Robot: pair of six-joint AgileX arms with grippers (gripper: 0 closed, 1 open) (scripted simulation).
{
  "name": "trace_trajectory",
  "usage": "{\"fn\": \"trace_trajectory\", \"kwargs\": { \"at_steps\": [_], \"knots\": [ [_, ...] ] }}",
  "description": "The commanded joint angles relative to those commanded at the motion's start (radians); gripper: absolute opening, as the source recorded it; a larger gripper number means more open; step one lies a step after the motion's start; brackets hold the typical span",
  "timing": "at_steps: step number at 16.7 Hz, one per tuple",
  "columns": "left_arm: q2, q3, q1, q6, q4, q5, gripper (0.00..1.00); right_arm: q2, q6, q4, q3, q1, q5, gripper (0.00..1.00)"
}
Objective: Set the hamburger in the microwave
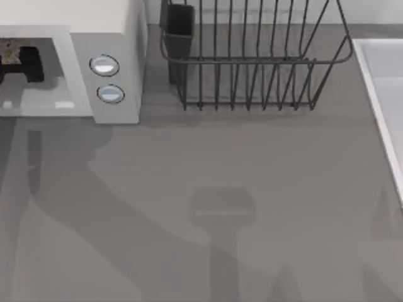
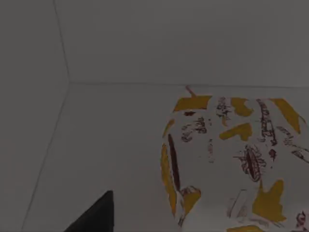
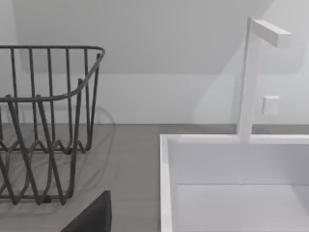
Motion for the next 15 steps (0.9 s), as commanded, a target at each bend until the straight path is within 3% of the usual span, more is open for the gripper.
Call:
{"fn": "trace_trajectory", "kwargs": {
  "at_steps": [10,15],
  "knots": [
    [-0.330,-0.672,0.105,0.043,0.298,0.090,1.00,0.000,0.000,0.000,0.000,0.000,0.000,1.00],
    [-0.409,-0.820,0.135,0.053,0.380,0.117,1.00,0.000,0.000,0.000,0.000,0.000,0.000,1.00]
  ]
}}
